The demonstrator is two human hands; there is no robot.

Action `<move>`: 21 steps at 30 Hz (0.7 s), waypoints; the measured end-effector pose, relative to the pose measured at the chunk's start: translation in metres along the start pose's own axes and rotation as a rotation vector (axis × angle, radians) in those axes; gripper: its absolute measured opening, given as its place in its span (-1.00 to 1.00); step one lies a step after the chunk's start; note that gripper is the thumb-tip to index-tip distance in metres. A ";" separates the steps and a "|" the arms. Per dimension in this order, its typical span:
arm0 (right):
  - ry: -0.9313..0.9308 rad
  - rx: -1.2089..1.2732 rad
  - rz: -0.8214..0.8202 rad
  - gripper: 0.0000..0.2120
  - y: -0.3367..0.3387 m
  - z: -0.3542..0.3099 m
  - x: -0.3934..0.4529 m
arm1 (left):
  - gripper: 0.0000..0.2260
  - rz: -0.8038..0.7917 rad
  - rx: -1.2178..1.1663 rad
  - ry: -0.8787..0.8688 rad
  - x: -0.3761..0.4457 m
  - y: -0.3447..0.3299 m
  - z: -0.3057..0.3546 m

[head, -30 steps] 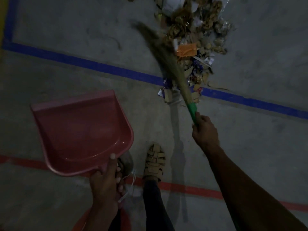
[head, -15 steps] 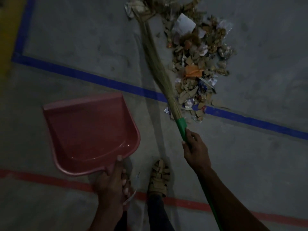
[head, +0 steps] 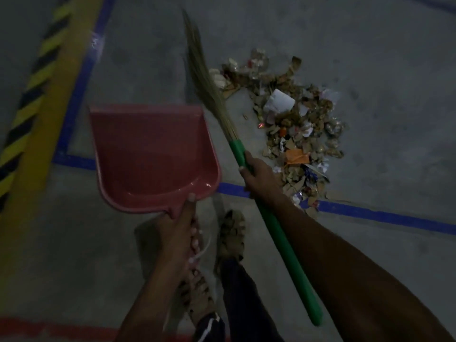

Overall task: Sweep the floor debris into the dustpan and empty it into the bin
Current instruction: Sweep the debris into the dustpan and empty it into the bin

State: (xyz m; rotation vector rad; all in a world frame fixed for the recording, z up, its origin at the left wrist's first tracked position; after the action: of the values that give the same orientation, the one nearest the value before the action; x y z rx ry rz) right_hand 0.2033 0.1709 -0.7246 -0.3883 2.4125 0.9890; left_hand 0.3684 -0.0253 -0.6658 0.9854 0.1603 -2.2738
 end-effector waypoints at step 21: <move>-0.628 1.046 -0.014 -0.88 -0.009 0.037 0.150 | -0.55 0.038 0.041 0.001 0.118 -0.093 0.038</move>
State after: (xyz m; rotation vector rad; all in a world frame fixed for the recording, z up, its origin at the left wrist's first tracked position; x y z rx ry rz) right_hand 0.0943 0.1803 -0.8346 0.2553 1.9742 -0.2313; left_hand 0.2293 -0.0266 -0.7330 1.0022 0.0952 -2.2500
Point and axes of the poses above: each hand's wrist, its own x-axis towards the middle knuckle, its own y-axis out of the back of the hand, z = x × y, the point moved 10 cm from there along x, towards the middle knuckle, and after that the axes turned 8 degrees about -y, right-handed, at the moved point
